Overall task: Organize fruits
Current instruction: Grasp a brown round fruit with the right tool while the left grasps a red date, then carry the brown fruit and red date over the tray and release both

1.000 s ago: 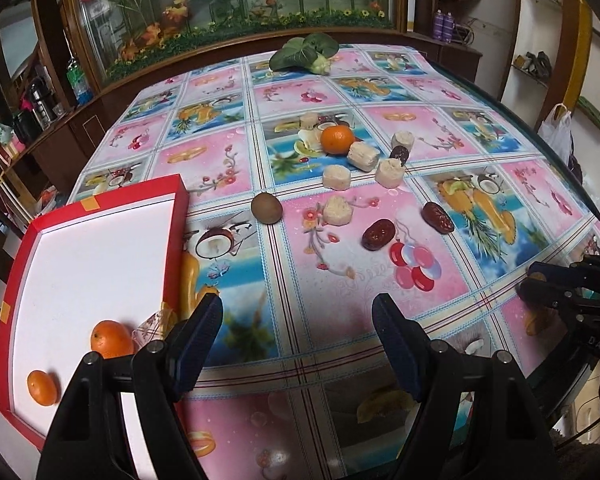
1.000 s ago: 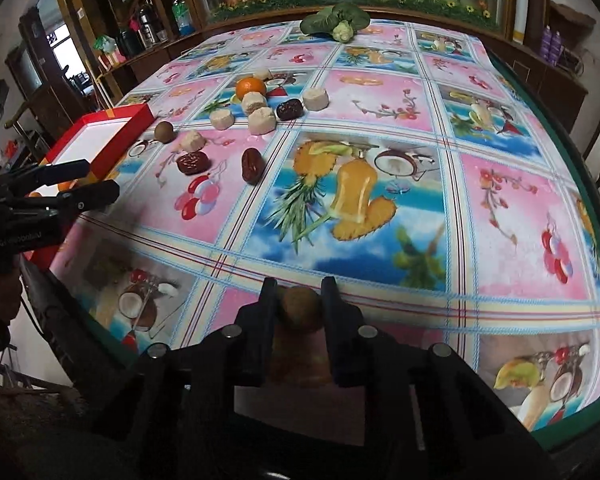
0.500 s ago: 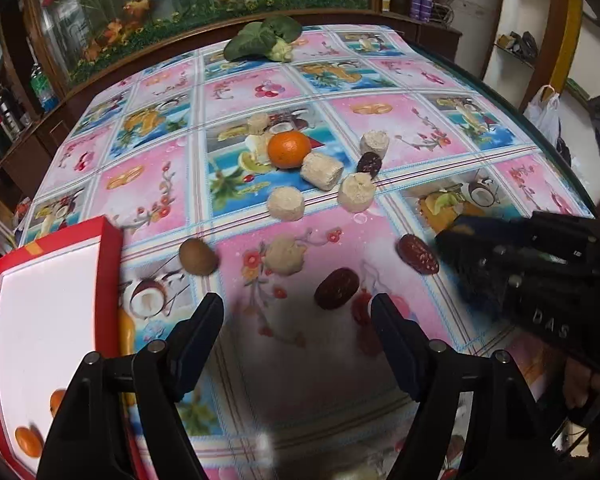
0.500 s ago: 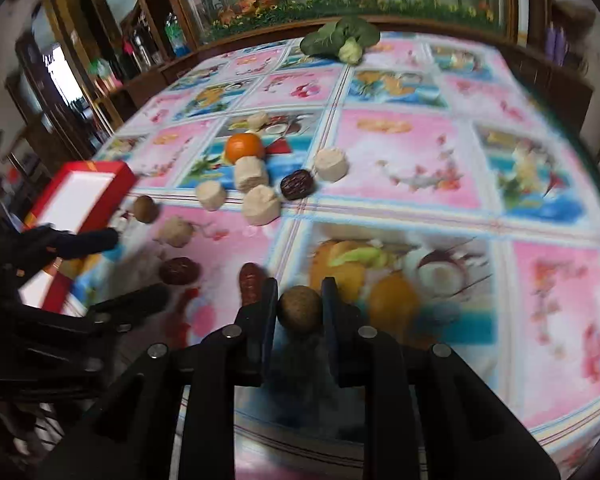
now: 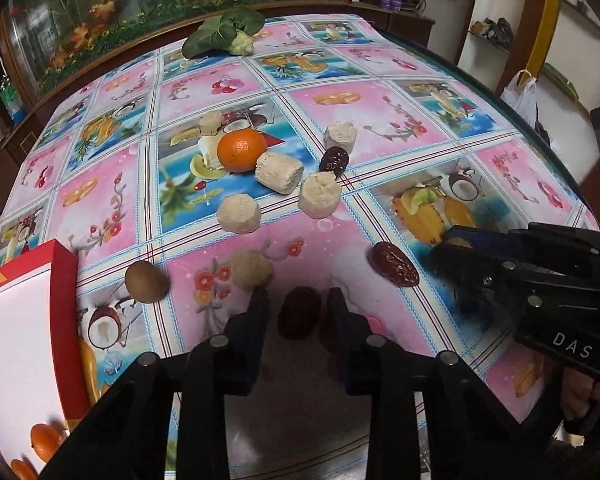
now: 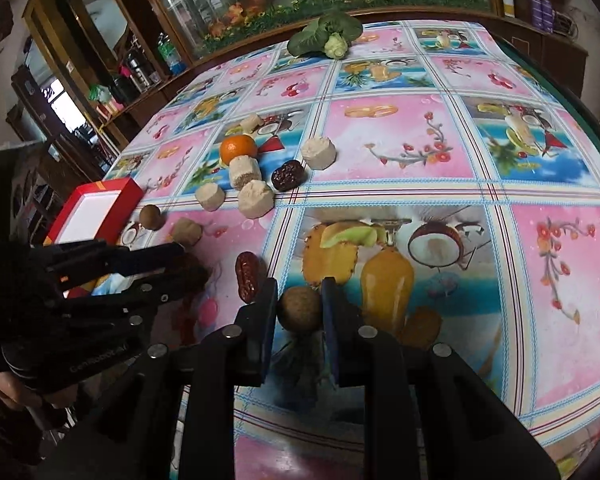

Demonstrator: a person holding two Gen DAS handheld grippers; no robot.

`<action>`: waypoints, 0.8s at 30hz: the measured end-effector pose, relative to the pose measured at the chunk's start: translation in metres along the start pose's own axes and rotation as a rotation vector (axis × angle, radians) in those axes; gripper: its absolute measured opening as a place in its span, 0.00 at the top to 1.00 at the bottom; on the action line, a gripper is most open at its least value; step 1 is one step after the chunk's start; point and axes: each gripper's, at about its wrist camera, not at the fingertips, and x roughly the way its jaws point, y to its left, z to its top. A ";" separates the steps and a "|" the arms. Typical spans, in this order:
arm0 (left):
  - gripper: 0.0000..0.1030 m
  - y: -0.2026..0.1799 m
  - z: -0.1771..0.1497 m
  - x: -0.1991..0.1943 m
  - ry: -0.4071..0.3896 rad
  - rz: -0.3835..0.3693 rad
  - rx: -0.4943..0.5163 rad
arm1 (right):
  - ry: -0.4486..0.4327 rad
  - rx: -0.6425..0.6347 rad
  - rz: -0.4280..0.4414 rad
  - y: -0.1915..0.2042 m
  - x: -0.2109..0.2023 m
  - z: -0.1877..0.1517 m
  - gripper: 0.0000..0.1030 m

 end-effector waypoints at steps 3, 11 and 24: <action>0.81 0.000 -0.001 -0.005 -0.011 0.031 -0.004 | -0.020 0.022 0.011 -0.001 -0.007 0.000 0.77; 0.81 0.025 -0.004 -0.089 -0.189 0.112 -0.075 | -0.168 0.042 0.099 0.016 -0.062 0.021 0.77; 0.81 0.061 -0.025 -0.318 -0.574 0.383 -0.156 | -0.341 -0.201 0.312 0.142 -0.193 0.113 0.77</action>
